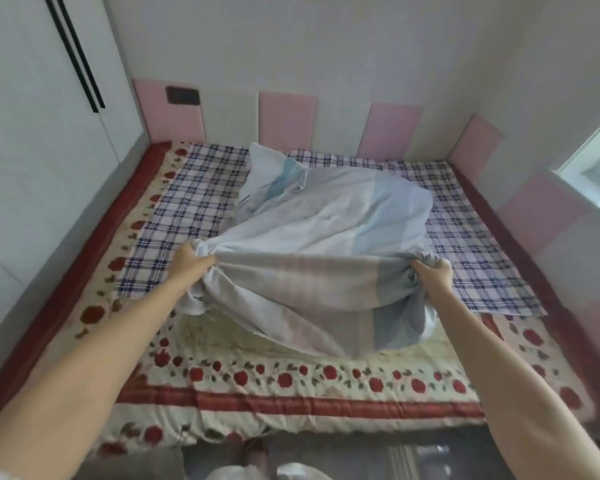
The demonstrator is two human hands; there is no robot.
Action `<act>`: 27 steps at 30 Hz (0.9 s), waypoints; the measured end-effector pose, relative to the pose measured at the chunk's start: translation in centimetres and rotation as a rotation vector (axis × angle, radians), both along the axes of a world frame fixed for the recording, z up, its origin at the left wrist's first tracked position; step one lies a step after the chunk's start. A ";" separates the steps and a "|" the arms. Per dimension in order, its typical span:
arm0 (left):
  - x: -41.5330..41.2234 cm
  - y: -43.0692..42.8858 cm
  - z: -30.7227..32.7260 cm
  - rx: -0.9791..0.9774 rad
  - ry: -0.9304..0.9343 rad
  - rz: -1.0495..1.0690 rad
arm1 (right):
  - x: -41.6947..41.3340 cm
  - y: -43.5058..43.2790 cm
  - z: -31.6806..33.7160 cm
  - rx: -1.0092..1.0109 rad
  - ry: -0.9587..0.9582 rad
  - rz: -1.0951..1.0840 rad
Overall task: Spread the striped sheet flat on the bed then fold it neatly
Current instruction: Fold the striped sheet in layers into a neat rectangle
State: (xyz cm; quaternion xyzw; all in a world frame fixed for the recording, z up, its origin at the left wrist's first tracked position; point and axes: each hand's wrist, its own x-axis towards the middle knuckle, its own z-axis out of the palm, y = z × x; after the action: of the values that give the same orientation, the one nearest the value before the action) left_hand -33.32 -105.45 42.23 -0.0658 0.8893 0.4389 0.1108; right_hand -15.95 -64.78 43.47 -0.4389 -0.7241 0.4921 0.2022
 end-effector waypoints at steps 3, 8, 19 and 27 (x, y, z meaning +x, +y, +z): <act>2.0 -0.6 -3.3 -0.066 -0.093 -0.076 | 2.9 -0.8 -2.8 -0.019 -0.109 -0.005; 4.3 -1.4 -6.3 -0.181 -0.168 -0.209 | 6.9 -0.9 -6.8 -0.057 -0.409 0.036; 11.0 -1.3 -10.9 -0.611 -0.426 -0.592 | 16.6 -3.0 -15.6 -0.497 -0.931 0.209; 15.3 2.0 -14.7 -1.134 -0.445 -0.822 | 23.9 -4.3 -18.8 -0.200 -1.432 0.689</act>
State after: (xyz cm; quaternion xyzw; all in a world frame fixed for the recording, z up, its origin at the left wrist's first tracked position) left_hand -18.01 -103.49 27.57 0.1382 0.8891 -0.1893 0.3932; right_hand 7.98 -69.13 24.71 -0.4160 -0.7252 0.1884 -0.5154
